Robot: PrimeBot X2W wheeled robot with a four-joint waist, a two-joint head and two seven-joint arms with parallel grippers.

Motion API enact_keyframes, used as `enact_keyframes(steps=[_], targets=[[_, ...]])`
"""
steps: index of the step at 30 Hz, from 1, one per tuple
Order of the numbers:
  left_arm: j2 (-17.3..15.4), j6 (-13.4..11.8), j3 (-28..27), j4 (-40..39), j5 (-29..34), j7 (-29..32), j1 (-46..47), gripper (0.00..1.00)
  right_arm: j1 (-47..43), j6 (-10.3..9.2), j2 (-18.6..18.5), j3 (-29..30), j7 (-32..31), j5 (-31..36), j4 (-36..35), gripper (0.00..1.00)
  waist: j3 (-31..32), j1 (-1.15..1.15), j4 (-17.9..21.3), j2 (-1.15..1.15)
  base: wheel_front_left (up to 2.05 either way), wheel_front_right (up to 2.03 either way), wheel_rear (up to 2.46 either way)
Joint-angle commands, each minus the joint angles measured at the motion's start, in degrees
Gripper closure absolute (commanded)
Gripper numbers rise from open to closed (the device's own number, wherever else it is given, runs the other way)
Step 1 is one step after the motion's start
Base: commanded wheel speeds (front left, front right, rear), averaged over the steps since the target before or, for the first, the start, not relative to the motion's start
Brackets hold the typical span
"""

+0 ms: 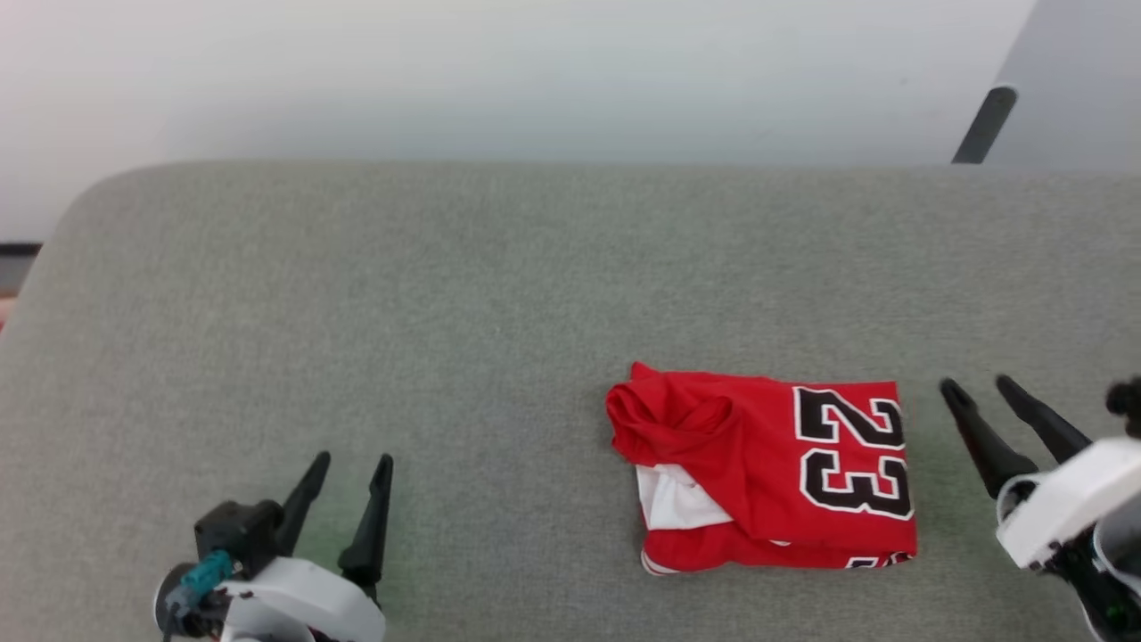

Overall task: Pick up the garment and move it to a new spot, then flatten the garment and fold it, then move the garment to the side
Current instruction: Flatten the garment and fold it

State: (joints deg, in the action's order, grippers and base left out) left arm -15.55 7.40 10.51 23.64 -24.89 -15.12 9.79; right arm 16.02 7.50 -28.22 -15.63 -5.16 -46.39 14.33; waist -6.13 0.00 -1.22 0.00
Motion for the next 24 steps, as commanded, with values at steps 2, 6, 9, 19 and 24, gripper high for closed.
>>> enact_keyframes(steps=[2, 6, 9, 19, 24], targets=[[0.12, 0.11, 0.23, 0.45, -0.38, 0.04, -1.20, 0.00, -1.48, -0.02, 0.73, 0.29, 4.42, 1.02, 2.51, 0.00, 2.57, 0.00, 1.70, 0.00, 0.00, 0.00, 0.00], [-0.33, 0.11, 0.04, 0.41, -0.13, 0.04, -2.43, 0.00, -2.30, -0.02, 1.63, 0.16, 10.20, 2.62, 5.67, 0.00, 4.78, 0.00, 2.72, 0.00, 0.00, 0.00, 0.00], [-0.55, 0.11, -0.77, -0.50, 0.37, 0.04, -3.57, 0.00, -2.98, -0.02, 1.93, -0.51, 12.99, 3.48, 6.86, 0.00, 6.03, 0.00, 3.08, 0.00, 0.00, 0.00, 0.00], [-0.86, 0.11, -4.63, -5.27, 1.27, 0.04, -9.94, 0.00, -7.96, -0.02, 2.78, 1.72, 18.01, 5.11, 6.66, 0.00, 9.27, 0.00, 1.85, 0.00, 0.00, 0.00, 0.00], [-1.59, 0.11, -6.00, -7.77, 1.01, 0.05, -13.36, 0.00, -11.82, -0.02, 2.49, 3.88, 17.94, 5.77, 4.51, 0.00, 10.10, 0.00, 1.23, 0.00, 0.00, 0.00, 0.00]])
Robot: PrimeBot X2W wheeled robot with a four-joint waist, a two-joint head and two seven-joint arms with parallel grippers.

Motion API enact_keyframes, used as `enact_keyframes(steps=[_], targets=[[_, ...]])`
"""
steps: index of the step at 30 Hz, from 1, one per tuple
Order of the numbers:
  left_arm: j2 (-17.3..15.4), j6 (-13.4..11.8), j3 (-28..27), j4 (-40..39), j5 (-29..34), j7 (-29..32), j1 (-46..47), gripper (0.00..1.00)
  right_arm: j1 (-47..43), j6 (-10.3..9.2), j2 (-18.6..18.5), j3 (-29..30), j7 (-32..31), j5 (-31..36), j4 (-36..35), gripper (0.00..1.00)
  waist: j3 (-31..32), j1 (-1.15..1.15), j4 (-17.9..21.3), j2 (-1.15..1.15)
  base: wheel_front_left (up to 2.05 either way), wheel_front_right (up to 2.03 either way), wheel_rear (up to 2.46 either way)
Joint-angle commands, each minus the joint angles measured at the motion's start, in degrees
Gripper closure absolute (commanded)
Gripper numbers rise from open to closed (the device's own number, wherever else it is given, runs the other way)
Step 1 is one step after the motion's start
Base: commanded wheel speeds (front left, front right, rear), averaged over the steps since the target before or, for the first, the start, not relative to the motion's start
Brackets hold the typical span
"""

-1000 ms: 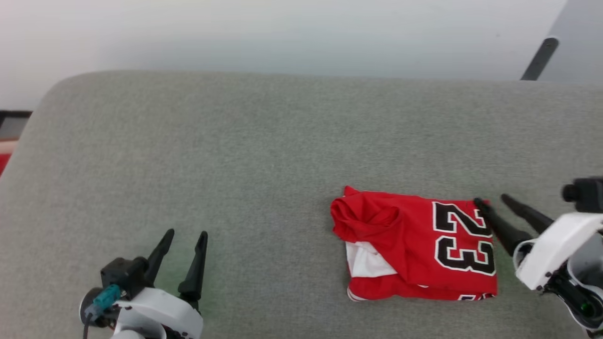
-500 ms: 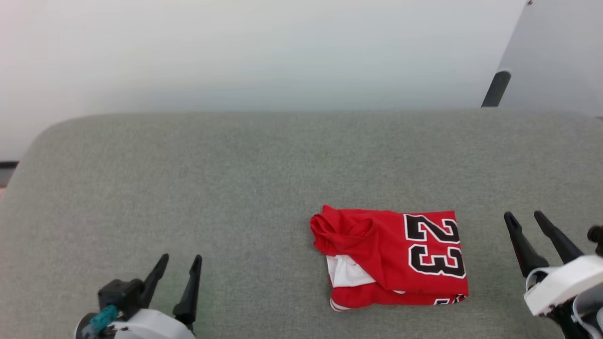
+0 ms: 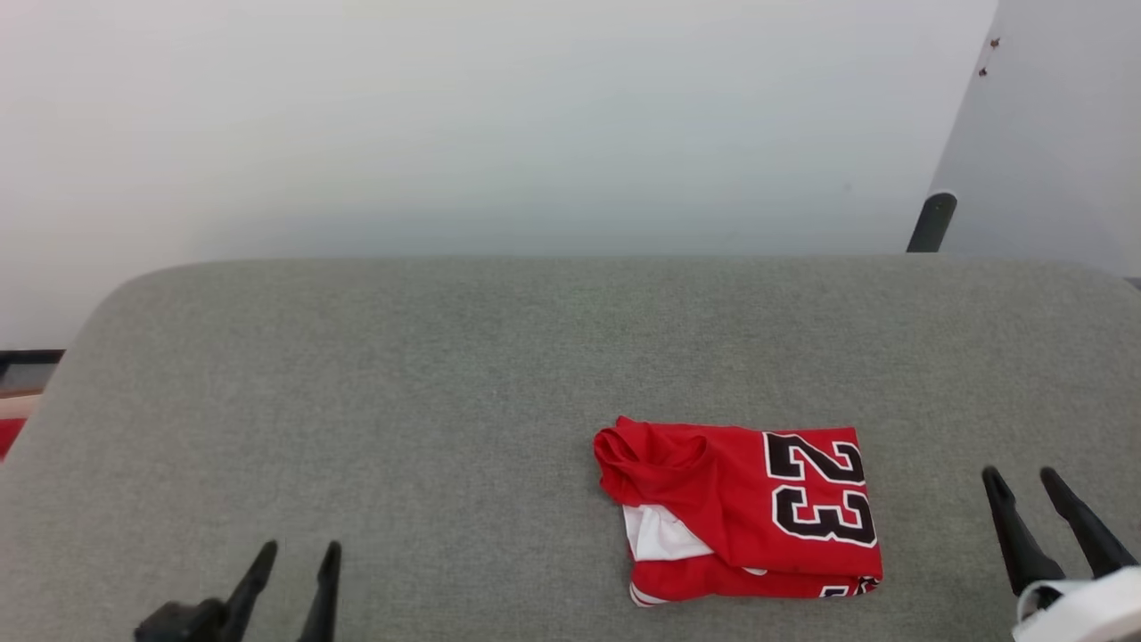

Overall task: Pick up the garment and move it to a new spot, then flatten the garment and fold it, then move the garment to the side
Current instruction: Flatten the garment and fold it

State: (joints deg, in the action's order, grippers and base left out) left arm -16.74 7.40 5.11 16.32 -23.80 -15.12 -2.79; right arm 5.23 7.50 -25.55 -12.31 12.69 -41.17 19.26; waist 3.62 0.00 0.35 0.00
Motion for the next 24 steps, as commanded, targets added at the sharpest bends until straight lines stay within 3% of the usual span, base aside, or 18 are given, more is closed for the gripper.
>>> enact_keyframes(steps=[1, 9, 24], targets=[[-0.44, 0.06, -1.12, -0.93, 0.30, 0.05, -1.51, 0.00, -1.84, -0.02, -0.24, 1.13, -0.18, 0.76, -1.02, 0.00, 0.43, 0.00, -0.40, 0.00, 0.00, 0.00, 0.00], [0.46, -0.06, -4.28, -6.23, 0.96, 0.05, -8.02, 0.00, -9.05, -0.02, 1.00, 7.99, -2.40, 3.03, -7.55, 0.00, 0.02, 0.00, -0.47, 0.00, 0.00, 0.00, 0.00], [1.09, -0.09, -5.14, -8.81, 1.33, 0.05, -8.70, 0.00, -10.72, -0.02, 5.79, 11.86, -5.61, 7.95, -14.29, 0.00, -0.38, 0.00, -0.67, 0.00, 0.00, 0.00, 0.00]])
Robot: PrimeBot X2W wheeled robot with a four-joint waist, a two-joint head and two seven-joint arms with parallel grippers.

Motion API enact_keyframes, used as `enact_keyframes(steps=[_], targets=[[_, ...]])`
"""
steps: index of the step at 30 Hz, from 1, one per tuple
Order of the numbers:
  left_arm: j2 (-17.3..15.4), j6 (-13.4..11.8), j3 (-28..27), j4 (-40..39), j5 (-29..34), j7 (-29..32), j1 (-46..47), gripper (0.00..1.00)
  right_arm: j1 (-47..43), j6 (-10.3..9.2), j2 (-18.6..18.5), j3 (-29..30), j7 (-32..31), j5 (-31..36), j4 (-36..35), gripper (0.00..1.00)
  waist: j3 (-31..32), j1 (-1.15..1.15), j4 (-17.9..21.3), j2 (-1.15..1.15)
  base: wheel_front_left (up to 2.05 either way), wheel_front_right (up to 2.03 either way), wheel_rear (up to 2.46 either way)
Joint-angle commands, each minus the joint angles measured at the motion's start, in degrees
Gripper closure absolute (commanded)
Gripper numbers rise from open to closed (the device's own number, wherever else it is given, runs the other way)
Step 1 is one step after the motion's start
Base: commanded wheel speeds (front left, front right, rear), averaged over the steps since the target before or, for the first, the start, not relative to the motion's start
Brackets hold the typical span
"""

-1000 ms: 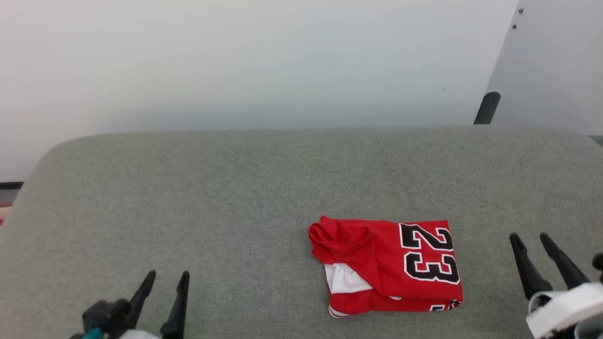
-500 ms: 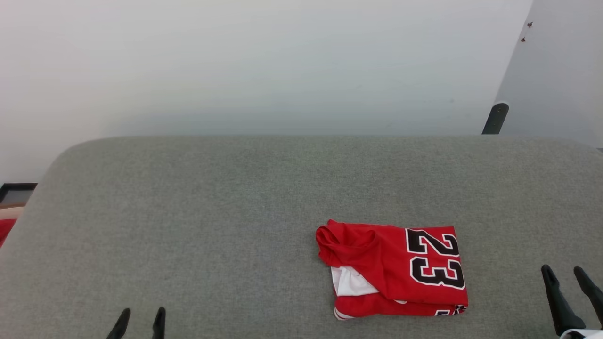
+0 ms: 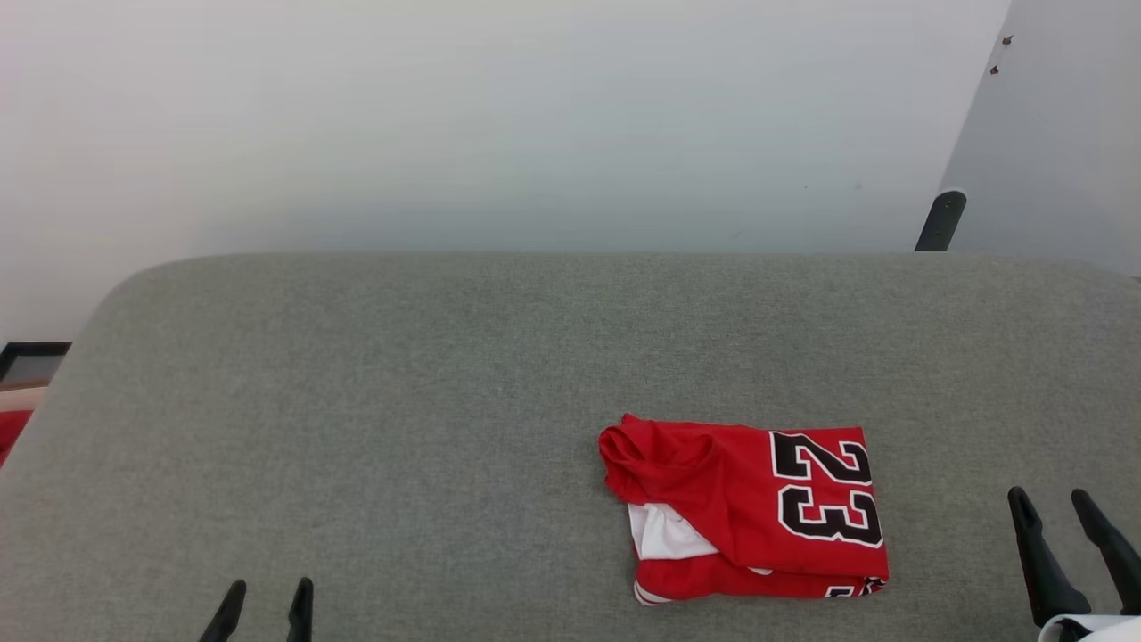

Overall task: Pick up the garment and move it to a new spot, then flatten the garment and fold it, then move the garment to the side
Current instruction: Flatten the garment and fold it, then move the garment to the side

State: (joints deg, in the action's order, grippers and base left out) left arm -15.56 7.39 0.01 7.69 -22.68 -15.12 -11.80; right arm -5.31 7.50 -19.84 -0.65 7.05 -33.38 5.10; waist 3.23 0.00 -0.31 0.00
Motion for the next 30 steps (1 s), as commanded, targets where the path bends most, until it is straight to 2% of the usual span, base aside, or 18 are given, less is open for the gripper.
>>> enact_keyframes(steps=[1, 8, 16, 25, 30], targets=[[-0.09, -0.08, -0.01, -0.16, 0.16, 0.05, 0.37, 0.00, -0.32, -0.02, 0.28, 0.41, 0.31, 0.66, -0.37, 0.00, 0.04, 0.00, -0.04, 0.00, 0.00, 0.00, 0.00], [-0.06, -0.10, 0.18, -0.25, 0.27, 0.05, 0.94, 0.00, -1.47, -0.02, 1.42, 1.71, 3.25, 5.11, -2.24, 0.00, -0.03, 0.00, -0.48, 0.00, 0.00, 0.00, 0.00], [0.12, -0.31, 0.01, 0.33, 0.13, 0.05, 1.86, 0.00, -2.75, -0.02, 3.64, 2.61, 4.45, 5.83, -3.00, 0.00, -0.07, 0.00, -0.65, 0.00, 0.00, 0.00, 0.00], [0.21, -0.37, 0.07, 0.48, 0.30, 0.05, 2.21, 0.00, -2.94, -0.02, 4.33, 2.69, 2.91, 5.59, -3.22, 0.00, -0.05, 0.00, -0.95, 0.00, 0.00, 0.00, 0.00], [0.71, -0.42, 0.16, 0.43, 0.03, 0.05, 2.23, 0.00, 1.08, -0.03, 3.16, -0.73, -3.29, 2.37, -2.60, 0.00, -0.76, 0.00, -1.07, 0.00, 0.00, 0.00, 0.00]])
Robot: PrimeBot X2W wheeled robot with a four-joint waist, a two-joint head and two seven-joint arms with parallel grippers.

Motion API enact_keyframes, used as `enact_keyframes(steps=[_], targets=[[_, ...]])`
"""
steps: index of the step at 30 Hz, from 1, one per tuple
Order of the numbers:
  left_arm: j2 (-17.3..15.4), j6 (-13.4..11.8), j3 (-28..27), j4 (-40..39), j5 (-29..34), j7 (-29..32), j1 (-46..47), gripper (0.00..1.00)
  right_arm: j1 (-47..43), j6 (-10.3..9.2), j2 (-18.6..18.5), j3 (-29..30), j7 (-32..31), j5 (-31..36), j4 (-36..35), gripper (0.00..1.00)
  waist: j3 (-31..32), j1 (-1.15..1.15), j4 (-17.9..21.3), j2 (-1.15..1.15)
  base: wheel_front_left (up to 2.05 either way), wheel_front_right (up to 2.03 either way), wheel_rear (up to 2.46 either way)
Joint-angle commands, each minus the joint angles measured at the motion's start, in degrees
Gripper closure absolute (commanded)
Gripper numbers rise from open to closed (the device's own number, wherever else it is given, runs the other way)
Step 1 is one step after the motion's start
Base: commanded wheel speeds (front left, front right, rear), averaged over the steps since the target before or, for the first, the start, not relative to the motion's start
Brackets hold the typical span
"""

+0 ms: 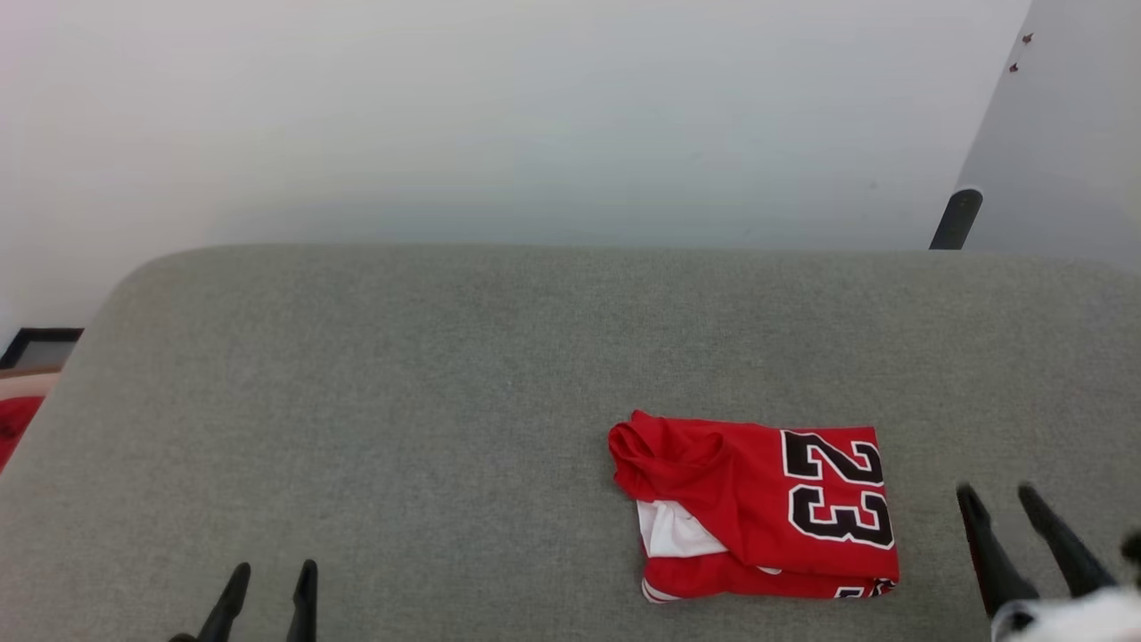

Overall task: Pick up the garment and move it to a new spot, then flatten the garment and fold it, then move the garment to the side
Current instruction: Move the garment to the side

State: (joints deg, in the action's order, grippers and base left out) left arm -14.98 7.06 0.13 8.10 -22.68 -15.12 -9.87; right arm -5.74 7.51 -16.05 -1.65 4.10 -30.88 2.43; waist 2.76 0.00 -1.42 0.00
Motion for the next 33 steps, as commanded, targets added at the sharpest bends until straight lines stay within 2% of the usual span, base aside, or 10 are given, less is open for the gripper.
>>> enact_keyframes(steps=[1, 5, 12, 16, 21, 27, 28, 29, 30, 33], targets=[[0.27, -0.11, 0.17, -0.02, 0.08, 0.05, 0.58, 0.00, 3.01, -0.03, -1.06, -0.71, -2.25, -0.69, 0.21, 0.00, -0.59, 0.00, -0.03, 0.00, 0.00, 0.00, 0.00], [0.75, -0.11, 0.66, 0.07, 0.48, 0.05, 1.92, 0.00, 9.96, -0.03, -3.46, -3.71, -11.64, -1.85, 2.83, 0.00, -1.89, 0.00, -0.63, 0.00, 0.00, 0.00, 0.00], [2.26, 0.10, 2.09, 0.55, 0.83, 0.05, 5.94, 0.00, 21.50, -0.02, -6.08, -4.46, -38.41, -3.20, 12.73, 0.00, -6.58, 0.00, -2.81, 0.00, 0.00, 0.00, 0.00], [3.47, 0.26, 2.99, 1.02, 1.25, 0.05, 9.06, 0.00, 26.51, -0.02, -6.80, -5.18, -48.70, -3.20, 16.24, 0.00, -10.04, 0.00, -4.18, 0.00, 0.00, 0.00, 0.00], [4.96, 0.47, 3.45, 1.70, 1.58, 0.05, 12.61, 0.00, 30.03, -0.02, -5.17, -6.18, -55.95, -4.40, 19.38, 0.00, -13.94, 0.00, -5.22, 0.00, 0.00, 0.00, 0.00], [5.88, 0.41, 4.82, 2.97, 1.80, 0.05, 16.36, 0.00, 29.74, -0.06, -3.33, -8.60, -57.31, -2.69, 23.11, 0.00, -16.90, 0.00, -6.38, 0.00, 0.00, 0.00, 0.00], [5.85, 0.42, 4.99, 3.15, 1.60, 0.05, 16.83, 0.00, 29.51, -0.05, -3.00, -8.96, -56.79, -2.79, 23.21, 0.24, -17.10, 0.00, -6.39, 0.00, 0.00, 0.00, 0.00], [5.80, 0.42, 5.09, 3.37, 1.42, 0.05, 17.12, 0.00, 29.29, -0.05, -2.73, -9.43, -56.24, -2.99, 23.07, 0.74, -17.26, 0.00, -6.37, 0.00, 0.00, 0.00, 0.00], [5.78, 0.43, 5.13, 3.62, 1.31, 0.05, 17.43, 0.00, 29.07, -0.05, -2.49, -9.67, -55.44, -3.48, 22.89, 1.00, -17.36, 0.00, -6.28, 0.00, 0.00, 0.00, 0.00], [5.78, 0.44, 5.00, 4.98, 1.09, 0.05, 17.84, 0.00, 28.63, -0.06, -1.96, -8.90, -52.75, -4.75, 22.16, 1.00, -17.32, 0.00, -5.57, 0.00, 0.00, 0.00, 0.00]])
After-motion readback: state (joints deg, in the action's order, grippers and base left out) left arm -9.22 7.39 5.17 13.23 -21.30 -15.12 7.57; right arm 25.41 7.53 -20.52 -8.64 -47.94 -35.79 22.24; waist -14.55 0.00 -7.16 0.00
